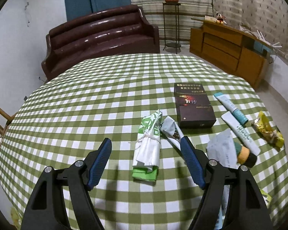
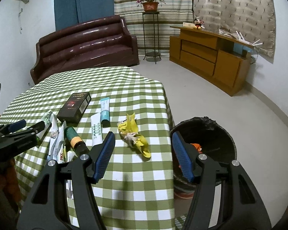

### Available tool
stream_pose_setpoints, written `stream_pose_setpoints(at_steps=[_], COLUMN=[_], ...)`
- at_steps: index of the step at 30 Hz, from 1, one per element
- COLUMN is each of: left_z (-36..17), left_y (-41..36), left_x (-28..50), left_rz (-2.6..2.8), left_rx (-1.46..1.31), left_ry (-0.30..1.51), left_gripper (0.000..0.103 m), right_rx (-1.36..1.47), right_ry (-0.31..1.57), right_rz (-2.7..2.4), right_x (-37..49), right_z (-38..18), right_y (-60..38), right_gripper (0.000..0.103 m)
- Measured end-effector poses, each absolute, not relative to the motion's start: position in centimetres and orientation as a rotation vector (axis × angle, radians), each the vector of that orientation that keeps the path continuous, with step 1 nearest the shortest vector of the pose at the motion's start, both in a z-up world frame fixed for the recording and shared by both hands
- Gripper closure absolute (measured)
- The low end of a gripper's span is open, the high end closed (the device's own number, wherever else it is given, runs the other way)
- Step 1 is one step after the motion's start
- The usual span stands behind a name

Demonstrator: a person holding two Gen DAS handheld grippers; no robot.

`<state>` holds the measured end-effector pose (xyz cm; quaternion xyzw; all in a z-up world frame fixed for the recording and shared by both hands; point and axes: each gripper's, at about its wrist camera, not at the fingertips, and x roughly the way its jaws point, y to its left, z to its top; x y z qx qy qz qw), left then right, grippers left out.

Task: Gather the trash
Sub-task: 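Grasp the green-white packet with the left tool while the right tool grasps the yellow wrapper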

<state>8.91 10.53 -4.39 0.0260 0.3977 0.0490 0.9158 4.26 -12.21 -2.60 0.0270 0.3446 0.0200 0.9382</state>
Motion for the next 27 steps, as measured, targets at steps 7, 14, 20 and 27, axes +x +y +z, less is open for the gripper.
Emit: stream_pose_setpoints(at_steps=[7, 14, 20, 27], left_z=[-5.8, -6.3, -6.2, -5.9], left_y=[10.4, 10.6, 10.7, 11.8], left_x=[10.1, 10.2, 10.0, 9.4], left_rz=[0.069, 0.045, 0.038, 0.054], left_rx=[0.058, 0.064, 0.062, 0.041], left_ry=[0.868, 0.882, 0.877, 0.876], left_gripper=[0.052, 0.072, 0.073, 0.073], right_rx=[0.055, 0.062, 0.044, 0.018], right_ry=[0.718, 0.726, 0.748, 0.783], right_rz=[0.039, 0.03, 0.046, 0.052], right_x=[4.9, 6.2, 7.1, 8.4], right_z=[-3.3, -3.5, -4.1, -4.7], right_y=[-12.1, -12.5, -12.1, -11.4], right_gripper=[0.042, 0.042, 0.042, 0.043])
